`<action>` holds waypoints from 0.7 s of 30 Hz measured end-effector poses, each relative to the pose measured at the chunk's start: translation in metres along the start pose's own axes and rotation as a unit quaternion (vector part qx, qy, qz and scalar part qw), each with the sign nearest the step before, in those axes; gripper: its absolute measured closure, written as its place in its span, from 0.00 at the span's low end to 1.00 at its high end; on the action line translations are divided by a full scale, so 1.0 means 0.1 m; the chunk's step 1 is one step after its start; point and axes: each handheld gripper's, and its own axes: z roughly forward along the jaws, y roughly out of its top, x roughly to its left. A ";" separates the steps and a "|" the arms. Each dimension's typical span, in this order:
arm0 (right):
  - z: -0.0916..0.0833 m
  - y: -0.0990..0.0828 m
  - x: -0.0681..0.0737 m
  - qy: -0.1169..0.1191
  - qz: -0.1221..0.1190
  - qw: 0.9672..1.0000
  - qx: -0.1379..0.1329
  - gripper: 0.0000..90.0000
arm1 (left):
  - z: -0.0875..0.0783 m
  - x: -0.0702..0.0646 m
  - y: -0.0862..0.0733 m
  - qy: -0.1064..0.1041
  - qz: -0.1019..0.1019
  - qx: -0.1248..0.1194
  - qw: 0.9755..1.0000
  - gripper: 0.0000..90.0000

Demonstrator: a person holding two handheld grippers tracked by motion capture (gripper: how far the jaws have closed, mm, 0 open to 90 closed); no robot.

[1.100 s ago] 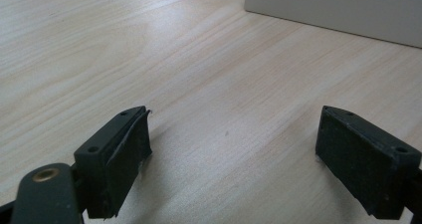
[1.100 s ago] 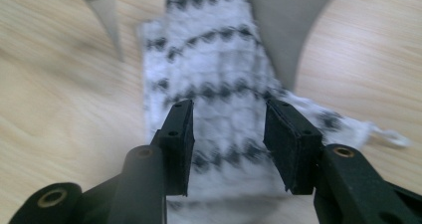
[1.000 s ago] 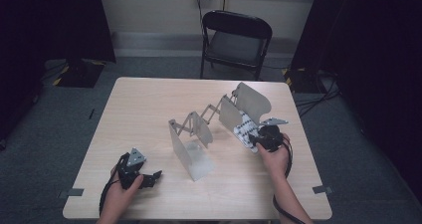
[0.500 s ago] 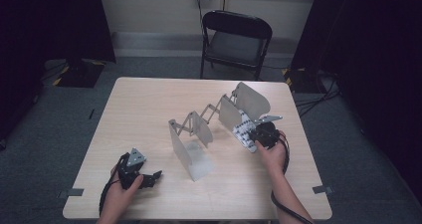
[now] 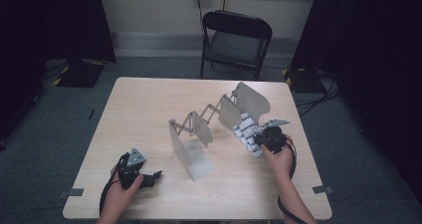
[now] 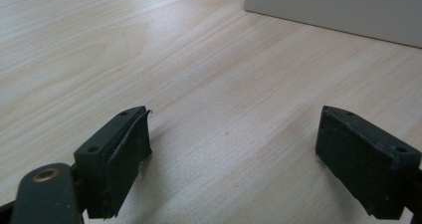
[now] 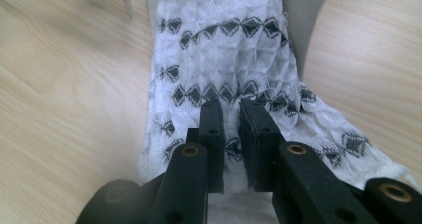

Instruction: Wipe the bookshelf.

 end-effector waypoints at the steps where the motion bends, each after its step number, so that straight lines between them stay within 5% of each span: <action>1: 0.02 0.02 0.01 0.001 0.000 1.000 -0.003 0.89 | 0.00 0.00 0.00 0.000 0.000 0.000 1.000 0.15; 12: 0.20 0.15 0.12 0.002 0.001 1.000 -0.003 0.85 | 0.00 0.00 0.00 -0.001 0.000 0.000 1.000 0.15; 21: 0.00 -0.03 0.08 0.004 -0.005 1.000 0.013 0.86 | 0.00 0.00 0.00 0.000 0.000 0.001 1.000 0.15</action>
